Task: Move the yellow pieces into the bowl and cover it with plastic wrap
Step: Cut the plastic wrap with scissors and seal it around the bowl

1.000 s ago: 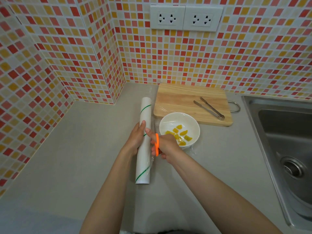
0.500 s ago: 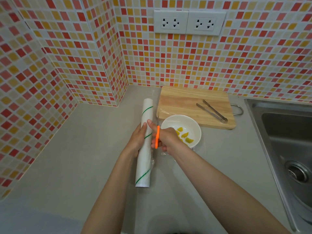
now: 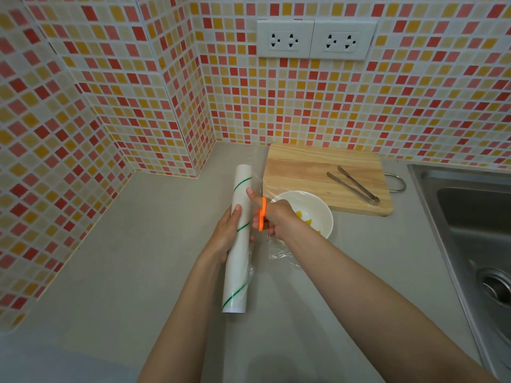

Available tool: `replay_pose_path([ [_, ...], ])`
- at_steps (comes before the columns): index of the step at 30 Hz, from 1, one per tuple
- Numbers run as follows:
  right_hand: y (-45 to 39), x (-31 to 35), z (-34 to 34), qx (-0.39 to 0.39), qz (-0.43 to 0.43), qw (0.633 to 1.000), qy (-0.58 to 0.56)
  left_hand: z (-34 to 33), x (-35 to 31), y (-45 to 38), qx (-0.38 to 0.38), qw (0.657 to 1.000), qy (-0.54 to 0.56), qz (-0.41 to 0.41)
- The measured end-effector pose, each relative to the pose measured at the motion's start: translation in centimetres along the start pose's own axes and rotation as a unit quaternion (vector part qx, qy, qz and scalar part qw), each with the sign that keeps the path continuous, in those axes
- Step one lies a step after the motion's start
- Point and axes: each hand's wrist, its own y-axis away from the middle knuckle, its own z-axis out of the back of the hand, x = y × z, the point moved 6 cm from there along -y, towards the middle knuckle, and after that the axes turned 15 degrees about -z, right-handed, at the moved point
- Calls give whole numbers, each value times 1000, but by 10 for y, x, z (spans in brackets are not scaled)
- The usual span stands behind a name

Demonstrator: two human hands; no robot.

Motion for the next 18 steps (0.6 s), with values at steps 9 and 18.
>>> replay_pose_path([
  [9, -7, 19, -1, 32, -26, 999, -29, 4, 1, 4, -4, 1000, 20, 4],
  [18, -14, 31, -4, 45, -33, 998, -24, 16, 5, 8, -30, 999, 32, 18],
])
